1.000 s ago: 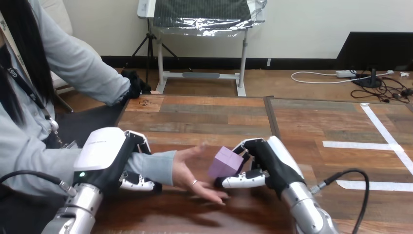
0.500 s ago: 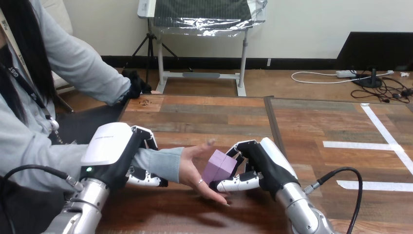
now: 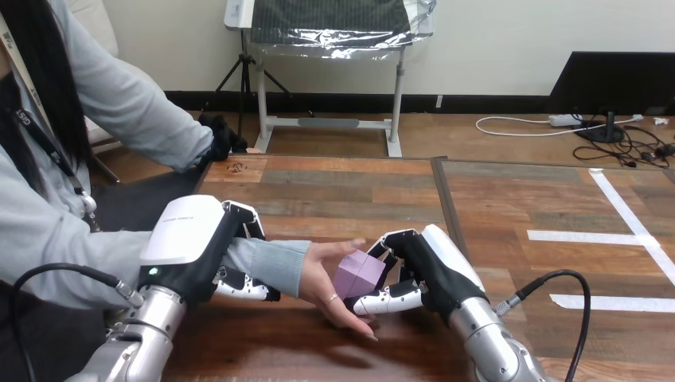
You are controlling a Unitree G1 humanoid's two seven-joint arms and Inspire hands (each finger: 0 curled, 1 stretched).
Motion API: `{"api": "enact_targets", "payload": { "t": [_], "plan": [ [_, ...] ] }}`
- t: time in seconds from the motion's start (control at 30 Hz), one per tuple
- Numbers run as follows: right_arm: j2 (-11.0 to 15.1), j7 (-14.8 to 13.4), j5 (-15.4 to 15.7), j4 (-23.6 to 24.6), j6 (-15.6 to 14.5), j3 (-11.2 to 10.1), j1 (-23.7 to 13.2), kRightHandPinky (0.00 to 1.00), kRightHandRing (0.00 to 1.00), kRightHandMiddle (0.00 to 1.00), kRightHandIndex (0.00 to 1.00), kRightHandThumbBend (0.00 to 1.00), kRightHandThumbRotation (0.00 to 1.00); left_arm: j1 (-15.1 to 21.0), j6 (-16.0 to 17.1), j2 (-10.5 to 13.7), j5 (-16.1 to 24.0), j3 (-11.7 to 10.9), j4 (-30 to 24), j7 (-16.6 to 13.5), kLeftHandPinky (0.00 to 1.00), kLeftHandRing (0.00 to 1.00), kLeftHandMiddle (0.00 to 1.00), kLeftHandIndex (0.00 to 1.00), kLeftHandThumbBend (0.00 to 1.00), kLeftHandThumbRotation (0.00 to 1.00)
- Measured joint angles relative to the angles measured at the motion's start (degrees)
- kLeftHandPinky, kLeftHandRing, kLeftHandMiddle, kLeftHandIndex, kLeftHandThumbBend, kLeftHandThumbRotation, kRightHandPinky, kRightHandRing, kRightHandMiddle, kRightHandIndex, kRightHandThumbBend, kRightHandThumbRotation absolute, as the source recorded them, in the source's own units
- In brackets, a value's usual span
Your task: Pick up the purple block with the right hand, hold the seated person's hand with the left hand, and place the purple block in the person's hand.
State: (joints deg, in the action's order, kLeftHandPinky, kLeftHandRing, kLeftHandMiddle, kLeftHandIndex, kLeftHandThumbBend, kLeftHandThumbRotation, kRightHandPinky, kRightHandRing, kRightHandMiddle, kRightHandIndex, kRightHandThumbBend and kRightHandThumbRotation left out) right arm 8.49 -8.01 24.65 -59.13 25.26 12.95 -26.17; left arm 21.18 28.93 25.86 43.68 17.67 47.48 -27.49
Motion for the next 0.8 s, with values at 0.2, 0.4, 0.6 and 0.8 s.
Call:
{"api": "enact_targets", "payload": {
  "t": [0.2,0.4,0.6,0.8],
  "plan": [
    [-0.02,-0.24,0.10,0.00,0.00,0.17,-0.04,0.07,0.11,0.17,0.20,0.36,0.12,0.39,-0.01,-0.04,0.03,0.47,0.40,0.06,0.27,0.29,0.33,0.35,0.95,0.19],
    [-0.02,-0.24,0.16,0.00,-0.06,0.21,-0.04,0.07,0.11,0.17,0.20,0.36,0.13,0.99,-0.02,-0.06,0.08,1.07,1.22,0.06,0.27,0.29,0.33,0.35,0.95,0.19],
    [-0.02,-0.24,0.24,0.00,-0.07,0.22,-0.04,0.07,0.11,0.17,0.20,0.37,0.13,1.84,-0.02,-0.07,0.15,1.72,2.32,0.06,0.27,0.29,0.34,0.35,0.96,0.19],
    [0.00,-0.35,0.30,0.00,-0.07,0.23,-0.04,0.07,0.11,0.17,0.20,0.37,0.12,2.19,-0.02,-0.24,0.17,1.87,2.79,0.06,0.26,0.29,0.33,0.35,0.96,0.20]
  ]
}}
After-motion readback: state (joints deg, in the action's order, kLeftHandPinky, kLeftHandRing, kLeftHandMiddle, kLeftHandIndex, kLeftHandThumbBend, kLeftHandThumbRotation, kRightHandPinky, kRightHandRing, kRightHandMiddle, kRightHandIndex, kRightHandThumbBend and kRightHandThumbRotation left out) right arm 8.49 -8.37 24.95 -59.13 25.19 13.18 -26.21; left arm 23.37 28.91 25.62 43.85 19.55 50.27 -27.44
